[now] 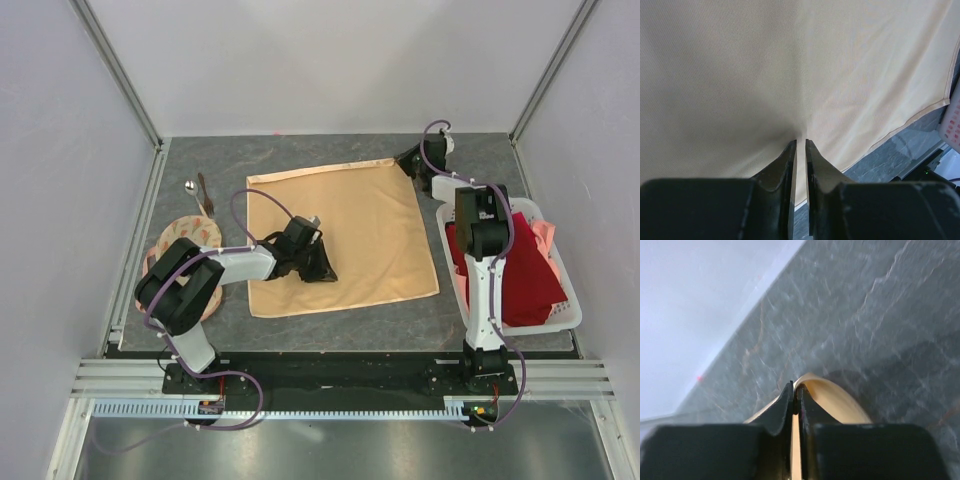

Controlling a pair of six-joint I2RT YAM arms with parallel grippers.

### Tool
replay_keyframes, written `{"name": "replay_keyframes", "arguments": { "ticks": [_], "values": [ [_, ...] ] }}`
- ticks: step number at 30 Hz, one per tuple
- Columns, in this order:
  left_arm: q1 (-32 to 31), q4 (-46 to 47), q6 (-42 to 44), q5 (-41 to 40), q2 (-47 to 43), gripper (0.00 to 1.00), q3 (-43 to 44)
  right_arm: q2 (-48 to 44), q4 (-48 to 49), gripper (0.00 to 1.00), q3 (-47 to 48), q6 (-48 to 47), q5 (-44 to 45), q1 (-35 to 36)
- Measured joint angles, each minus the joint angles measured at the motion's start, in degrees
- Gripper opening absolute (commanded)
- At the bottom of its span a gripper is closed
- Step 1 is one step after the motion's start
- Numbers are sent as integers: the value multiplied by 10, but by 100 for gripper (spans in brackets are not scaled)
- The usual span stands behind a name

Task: Fold the napkin into a case and place the utensils inside
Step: Flatten out the crumpled napkin at the center of the board.

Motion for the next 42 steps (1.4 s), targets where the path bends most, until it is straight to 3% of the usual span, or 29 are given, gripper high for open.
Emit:
{"name": "replay_keyframes", "arguments": {
  "ticks": [3, 8, 9, 10, 15, 20, 25, 30, 38, 42],
  "values": [
    [0, -4, 0, -2, -1, 20, 2, 22, 57, 34, 6, 57, -21, -10],
    [15, -37, 1, -3, -5, 23, 40, 56, 49, 55, 82, 68, -63, -16],
    [24, -42, 1, 1, -7, 24, 54, 56, 39, 64, 96, 54, -71, -16],
    [32, -43, 1, 2, -9, 25, 63, 54, 32, 68, 104, 44, -75, -15],
    [76, -46, 2, 7, -15, 27, 98, -5, -69, 80, 99, -52, -81, -10],
    [99, -68, 12, -1, -33, 30, 102, -130, -198, 84, 28, -175, -43, 2],
    [112, -80, 14, -12, -49, 25, 102, -257, -256, 85, -101, -247, 2, 32],
    [177, -92, 14, -18, -19, 22, 127, -308, -280, 81, -198, -255, -4, 78],
    [292, -91, 14, -57, 87, 13, 246, -371, -276, 77, -342, -236, -38, 175],
    [324, -89, 12, -59, 150, 12, 306, -433, -267, 77, -384, -241, -46, 178]
  ]
}}
